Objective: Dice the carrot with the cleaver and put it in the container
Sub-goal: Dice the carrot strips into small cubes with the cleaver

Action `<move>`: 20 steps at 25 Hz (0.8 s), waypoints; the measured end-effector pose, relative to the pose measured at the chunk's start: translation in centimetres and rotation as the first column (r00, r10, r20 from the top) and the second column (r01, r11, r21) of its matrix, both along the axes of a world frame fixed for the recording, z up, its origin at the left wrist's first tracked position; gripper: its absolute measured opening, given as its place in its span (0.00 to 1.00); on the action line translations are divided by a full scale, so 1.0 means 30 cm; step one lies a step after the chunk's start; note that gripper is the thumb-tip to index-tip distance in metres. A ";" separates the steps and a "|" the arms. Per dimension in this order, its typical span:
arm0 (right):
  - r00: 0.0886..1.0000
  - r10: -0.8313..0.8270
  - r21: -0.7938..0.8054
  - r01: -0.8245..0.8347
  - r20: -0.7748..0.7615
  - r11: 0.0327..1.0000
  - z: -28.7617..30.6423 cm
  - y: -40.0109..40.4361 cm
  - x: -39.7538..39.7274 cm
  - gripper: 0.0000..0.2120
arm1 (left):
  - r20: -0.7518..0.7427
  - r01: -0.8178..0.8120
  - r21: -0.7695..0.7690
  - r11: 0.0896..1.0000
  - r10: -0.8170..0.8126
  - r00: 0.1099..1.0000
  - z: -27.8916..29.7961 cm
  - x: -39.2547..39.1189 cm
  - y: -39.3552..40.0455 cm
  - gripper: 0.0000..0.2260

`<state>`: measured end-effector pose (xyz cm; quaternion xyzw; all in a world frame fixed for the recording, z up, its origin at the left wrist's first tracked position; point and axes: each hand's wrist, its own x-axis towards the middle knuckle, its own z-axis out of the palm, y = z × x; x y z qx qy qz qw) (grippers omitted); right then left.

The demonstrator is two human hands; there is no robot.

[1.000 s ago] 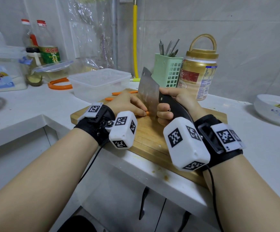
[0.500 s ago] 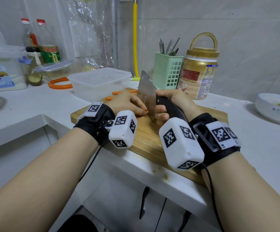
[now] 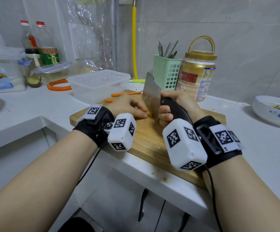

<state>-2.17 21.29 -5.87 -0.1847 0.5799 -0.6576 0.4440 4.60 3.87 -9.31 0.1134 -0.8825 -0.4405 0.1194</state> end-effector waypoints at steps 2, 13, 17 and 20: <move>1.000 -0.001 -0.063 0.002 0.014 0.998 0.008 0.011 0.000 0.16 | -0.028 -0.044 0.002 0.999 0.044 0.999 -0.003 -0.003 -0.002 0.06; 0.997 0.030 -0.062 -0.026 0.073 0.998 -0.003 0.000 0.028 0.17 | -0.219 -0.599 0.300 0.743 0.665 0.714 -0.013 -0.007 -0.048 0.09; 0.996 -0.046 -0.038 0.049 0.070 0.998 -0.013 -0.001 0.007 0.13 | -0.181 -0.631 0.260 0.731 0.678 0.712 -0.015 -0.004 -0.048 0.11; 0.988 -0.147 -0.042 0.149 0.042 0.988 -0.021 -0.009 -0.012 0.10 | -0.175 -0.656 0.190 0.730 0.683 0.709 -0.023 -0.008 -0.051 0.16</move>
